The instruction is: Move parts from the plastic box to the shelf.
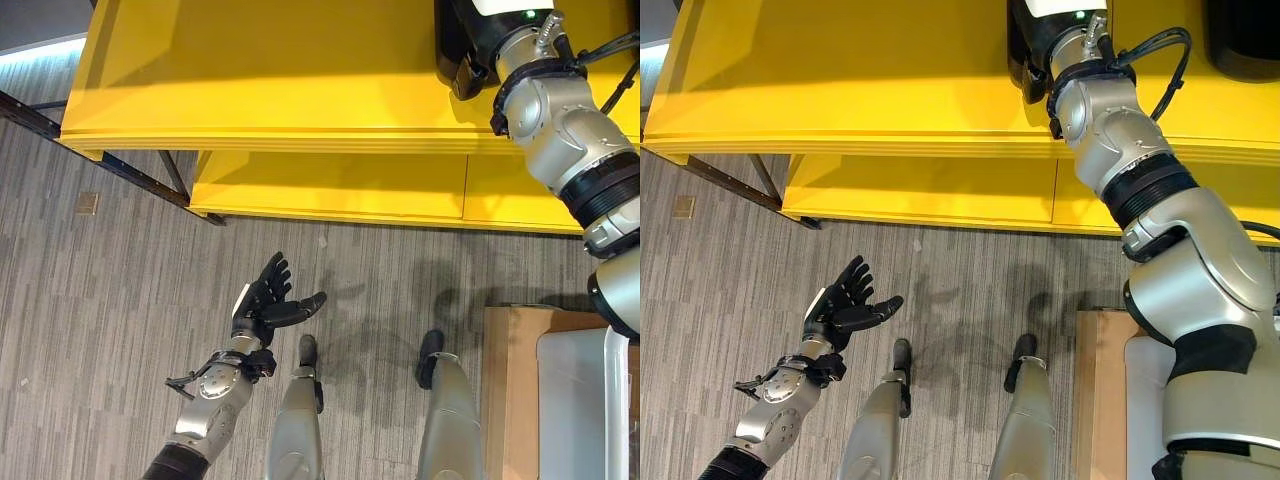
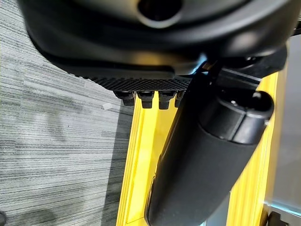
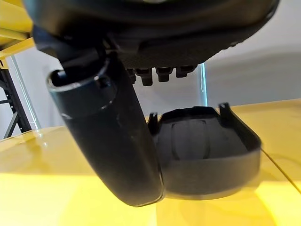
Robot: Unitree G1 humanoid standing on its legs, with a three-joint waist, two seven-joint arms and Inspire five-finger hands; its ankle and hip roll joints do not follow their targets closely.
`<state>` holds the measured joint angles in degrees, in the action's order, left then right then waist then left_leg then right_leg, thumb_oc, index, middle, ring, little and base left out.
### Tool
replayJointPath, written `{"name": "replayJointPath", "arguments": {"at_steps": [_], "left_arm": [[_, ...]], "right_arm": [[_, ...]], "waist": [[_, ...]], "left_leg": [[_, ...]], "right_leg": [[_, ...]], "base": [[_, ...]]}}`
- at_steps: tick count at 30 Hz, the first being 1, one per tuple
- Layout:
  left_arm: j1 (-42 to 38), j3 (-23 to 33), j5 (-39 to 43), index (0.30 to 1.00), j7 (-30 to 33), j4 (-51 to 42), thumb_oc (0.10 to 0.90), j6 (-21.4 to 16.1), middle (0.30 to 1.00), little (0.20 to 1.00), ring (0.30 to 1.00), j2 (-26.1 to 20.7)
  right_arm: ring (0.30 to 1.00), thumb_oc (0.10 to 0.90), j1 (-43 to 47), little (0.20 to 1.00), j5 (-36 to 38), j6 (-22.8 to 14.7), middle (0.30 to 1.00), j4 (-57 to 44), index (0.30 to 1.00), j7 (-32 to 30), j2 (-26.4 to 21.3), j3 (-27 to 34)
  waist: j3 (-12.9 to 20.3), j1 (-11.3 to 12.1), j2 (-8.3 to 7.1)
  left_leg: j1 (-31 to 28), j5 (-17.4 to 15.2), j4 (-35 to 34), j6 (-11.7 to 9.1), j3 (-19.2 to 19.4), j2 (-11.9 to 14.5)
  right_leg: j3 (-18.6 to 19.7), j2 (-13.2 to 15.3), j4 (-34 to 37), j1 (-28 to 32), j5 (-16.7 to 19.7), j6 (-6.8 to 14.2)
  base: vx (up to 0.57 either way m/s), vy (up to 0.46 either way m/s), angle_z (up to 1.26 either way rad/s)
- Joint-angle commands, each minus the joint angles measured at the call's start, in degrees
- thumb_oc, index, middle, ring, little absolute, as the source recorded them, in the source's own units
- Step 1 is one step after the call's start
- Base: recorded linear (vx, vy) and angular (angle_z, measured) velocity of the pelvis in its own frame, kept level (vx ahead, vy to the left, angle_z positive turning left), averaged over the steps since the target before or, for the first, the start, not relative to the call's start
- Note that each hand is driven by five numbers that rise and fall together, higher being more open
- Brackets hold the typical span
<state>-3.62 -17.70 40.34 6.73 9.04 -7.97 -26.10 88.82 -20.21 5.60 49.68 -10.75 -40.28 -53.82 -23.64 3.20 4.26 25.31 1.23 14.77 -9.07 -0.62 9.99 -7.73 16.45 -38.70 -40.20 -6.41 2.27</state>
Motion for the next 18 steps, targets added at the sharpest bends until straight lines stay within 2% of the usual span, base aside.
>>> {"name": "replayJointPath", "arguments": {"at_steps": [1,11,18], "left_arm": [[-0.24,2.82,1.92,1.000,-1.15,-4.44,0.900,-5.23,1.000,1.000,1.000,-5.38],[-0.06,3.15,1.60,1.000,-1.34,-4.08,0.900,-4.98,1.000,1.000,1.000,-5.66],[-0.33,3.46,1.14,1.000,-1.05,-4.08,0.900,-4.56,1.000,1.000,1.000,-5.72]], "right_arm": [[1.000,0.900,14.93,1.000,-1.25,-0.98,1.000,-3.52,1.000,-3.16,-1.75,-2.63],[1.000,0.900,14.42,1.000,-0.34,-1.08,1.000,-6.43,1.000,-3.00,-1.71,-1.67],[1.000,0.900,11.64,1.000,2.11,-0.53,1.000,-10.47,1.000,-2.90,-1.22,2.45]], "waist": [[1.96,0.82,-2.68],[2.60,0.69,-3.36],[2.46,0.19,-3.74]], "left_leg": [[-3.66,-9.49,7.69,0.76,-1.06,2.08],[-4.21,-9.61,7.79,0.90,-0.94,1.93],[-4.15,-9.98,8.32,1.05,-0.80,1.77]], "right_leg": [[3.77,-0.83,8.77,5.22,3.72,5.04],[3.79,-0.54,9.61,6.24,4.40,5.23],[4.08,-0.50,9.82,6.24,4.77,5.26]], "base": [[0.00,0.000,0.00],[0.00,0.000,0.00],[0.00,0.000,0.00]]}}
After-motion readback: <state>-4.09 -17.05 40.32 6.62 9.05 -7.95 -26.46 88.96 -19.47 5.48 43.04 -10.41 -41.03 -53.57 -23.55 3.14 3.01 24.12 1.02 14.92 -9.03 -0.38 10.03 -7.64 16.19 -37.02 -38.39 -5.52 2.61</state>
